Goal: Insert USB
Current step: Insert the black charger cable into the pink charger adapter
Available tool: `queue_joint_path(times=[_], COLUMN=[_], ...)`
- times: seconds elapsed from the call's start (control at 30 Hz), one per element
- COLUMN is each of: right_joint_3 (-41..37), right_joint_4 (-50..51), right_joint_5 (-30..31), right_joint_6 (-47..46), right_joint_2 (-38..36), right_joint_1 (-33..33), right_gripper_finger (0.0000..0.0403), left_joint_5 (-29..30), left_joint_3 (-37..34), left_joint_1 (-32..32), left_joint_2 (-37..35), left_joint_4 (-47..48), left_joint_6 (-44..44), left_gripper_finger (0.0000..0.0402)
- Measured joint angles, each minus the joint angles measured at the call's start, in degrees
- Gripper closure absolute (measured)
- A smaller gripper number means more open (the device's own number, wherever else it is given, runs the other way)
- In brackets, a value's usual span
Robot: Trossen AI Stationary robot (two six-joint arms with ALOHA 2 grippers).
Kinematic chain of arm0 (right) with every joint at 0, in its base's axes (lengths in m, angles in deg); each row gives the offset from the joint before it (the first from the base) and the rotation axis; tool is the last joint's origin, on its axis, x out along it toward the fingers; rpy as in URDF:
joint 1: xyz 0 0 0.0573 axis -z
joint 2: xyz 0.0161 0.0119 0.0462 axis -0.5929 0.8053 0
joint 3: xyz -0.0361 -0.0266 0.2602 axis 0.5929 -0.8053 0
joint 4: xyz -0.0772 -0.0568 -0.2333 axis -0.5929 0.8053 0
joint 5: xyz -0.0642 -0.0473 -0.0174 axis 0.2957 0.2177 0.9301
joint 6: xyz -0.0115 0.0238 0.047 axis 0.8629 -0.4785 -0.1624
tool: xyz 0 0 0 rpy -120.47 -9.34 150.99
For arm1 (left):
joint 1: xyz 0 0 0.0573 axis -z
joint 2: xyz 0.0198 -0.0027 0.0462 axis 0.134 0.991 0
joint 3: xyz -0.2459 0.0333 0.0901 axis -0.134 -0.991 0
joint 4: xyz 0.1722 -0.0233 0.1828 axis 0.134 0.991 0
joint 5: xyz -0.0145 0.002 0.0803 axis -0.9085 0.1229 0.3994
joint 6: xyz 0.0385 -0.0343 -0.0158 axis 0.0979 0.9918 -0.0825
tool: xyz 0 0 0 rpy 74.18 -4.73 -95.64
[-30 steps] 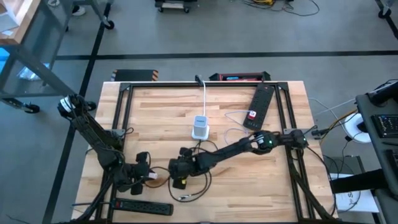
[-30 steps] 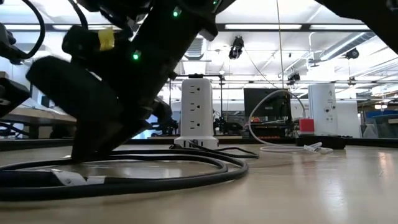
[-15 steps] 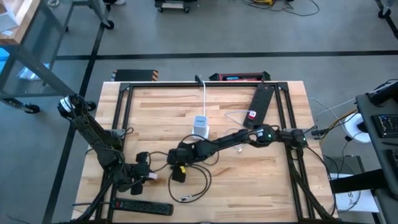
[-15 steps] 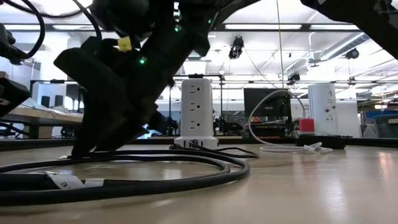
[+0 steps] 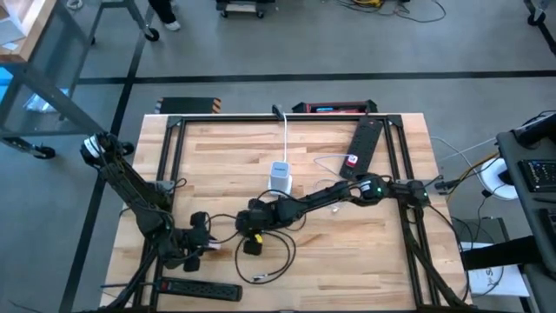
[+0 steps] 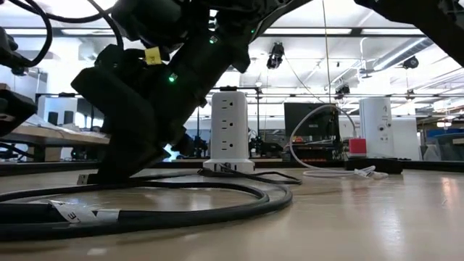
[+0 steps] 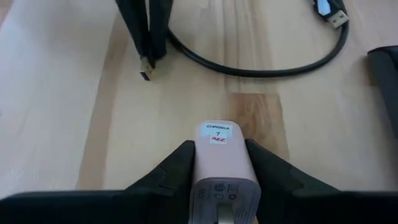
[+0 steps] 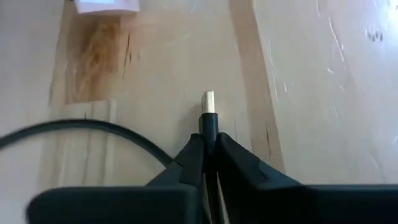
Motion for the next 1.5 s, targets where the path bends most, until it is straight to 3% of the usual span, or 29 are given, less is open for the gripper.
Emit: queue_joint_path(times=[0.1, 0.4, 0.57, 0.83, 1.03, 1.2, 1.37, 1.5], right_joint_3=[0.3, 4.9, 6.2, 6.4, 6.5, 6.7, 6.8, 6.8], right_joint_4=[0.5, 2.6, 0.5, -3.7, -8.2, -16.6, -16.9, -16.2], right_joint_5=[5.7, 34.1, 42.7, 45.0, 42.2, 39.3, 39.3, 39.3], right_joint_6=[4.2, 27.5, 30.8, 31.1, 30.2, 34.9, 35.4, 33.8], right_joint_2=[0.0, -0.7, -4.7, -9.7, -10.9, -12.7, -13.6, -13.8], right_joint_1=[-1.1, -10.2, -15.8, -19.6, -21.4, -23.5, -24.0, -23.8], right_gripper_finger=[0.039, 0.0398, 0.0399, 0.0399, 0.04, 0.04, 0.04, 0.04], left_joint_5=[0.6, 4.0, 5.8, 10.0, 10.3, 12.6, 13.7, 10.0], left_joint_3=[0.0, -0.1, -0.2, -0.2, -0.1, -0.1, -0.1, -0.1], left_joint_1=[0.0, 0.0, 0.0, 0.0, 0.0, 0.0, 0.0, 0.0], left_joint_2=[0.0, 0.0, 0.0, 0.0, -2.0, -6.4, -13.0, -19.5], left_joint_4=[0.0, -1.2, -1.2, -2.8, -8.1, -11.6, -11.6, -14.6], left_joint_6=[0.0, -1.2, -3.4, -5.0, -10.7, -19.2, -23.9, -30.9], left_gripper_finger=[0.0299, 0.0297, 0.03, 0.03, 0.0299, 0.03, 0.03, 0.03])
